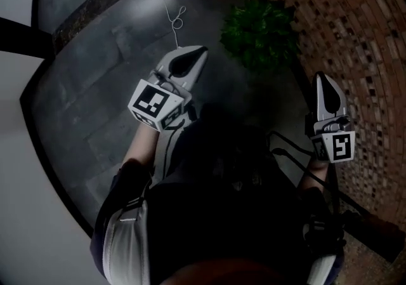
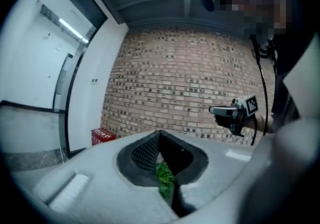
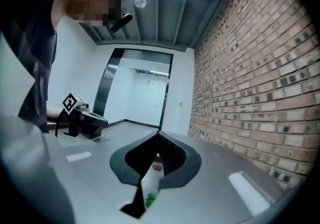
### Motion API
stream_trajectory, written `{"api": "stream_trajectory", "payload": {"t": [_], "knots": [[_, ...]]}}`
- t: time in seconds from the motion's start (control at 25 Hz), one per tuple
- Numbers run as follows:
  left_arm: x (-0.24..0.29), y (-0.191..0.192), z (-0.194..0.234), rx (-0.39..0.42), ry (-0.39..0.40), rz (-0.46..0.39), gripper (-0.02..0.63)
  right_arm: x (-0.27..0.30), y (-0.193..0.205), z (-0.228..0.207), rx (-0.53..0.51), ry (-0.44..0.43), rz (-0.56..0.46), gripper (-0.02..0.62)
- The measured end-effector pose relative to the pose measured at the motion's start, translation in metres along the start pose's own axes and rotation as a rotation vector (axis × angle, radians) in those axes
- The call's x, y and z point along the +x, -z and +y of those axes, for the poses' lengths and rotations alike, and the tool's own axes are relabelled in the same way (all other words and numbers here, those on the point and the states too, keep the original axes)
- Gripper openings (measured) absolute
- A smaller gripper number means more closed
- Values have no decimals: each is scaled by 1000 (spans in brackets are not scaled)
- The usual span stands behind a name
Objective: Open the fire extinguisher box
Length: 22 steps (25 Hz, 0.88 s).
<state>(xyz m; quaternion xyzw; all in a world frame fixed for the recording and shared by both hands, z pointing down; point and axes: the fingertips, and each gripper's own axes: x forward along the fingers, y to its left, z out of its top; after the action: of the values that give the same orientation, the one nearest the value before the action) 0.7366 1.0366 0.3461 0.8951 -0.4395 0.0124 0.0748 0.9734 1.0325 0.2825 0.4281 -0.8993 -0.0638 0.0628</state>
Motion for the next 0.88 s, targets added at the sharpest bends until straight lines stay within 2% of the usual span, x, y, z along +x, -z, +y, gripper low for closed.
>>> {"api": "stream_trajectory", "payload": {"t": [0.12, 0.36, 0.48, 0.64, 0.88], "knots": [[-29, -8, 33, -22, -67, -25, 3, 38, 0, 13, 76, -39, 17, 2], [-58, 0, 61, -95, -117, -35, 3, 84, -12, 31, 252, -184, -20, 2], [-57, 6, 67, -123, -133, -29, 3, 99, -8, 30, 259, -209, -14, 2], [-35, -4, 68, -203, -73, -31, 3, 123, 16, 13, 284, -229, 20, 2], [13, -9, 104, -281, -164, 1, 3, 155, 34, -6, 270, -318, 29, 2]]}}
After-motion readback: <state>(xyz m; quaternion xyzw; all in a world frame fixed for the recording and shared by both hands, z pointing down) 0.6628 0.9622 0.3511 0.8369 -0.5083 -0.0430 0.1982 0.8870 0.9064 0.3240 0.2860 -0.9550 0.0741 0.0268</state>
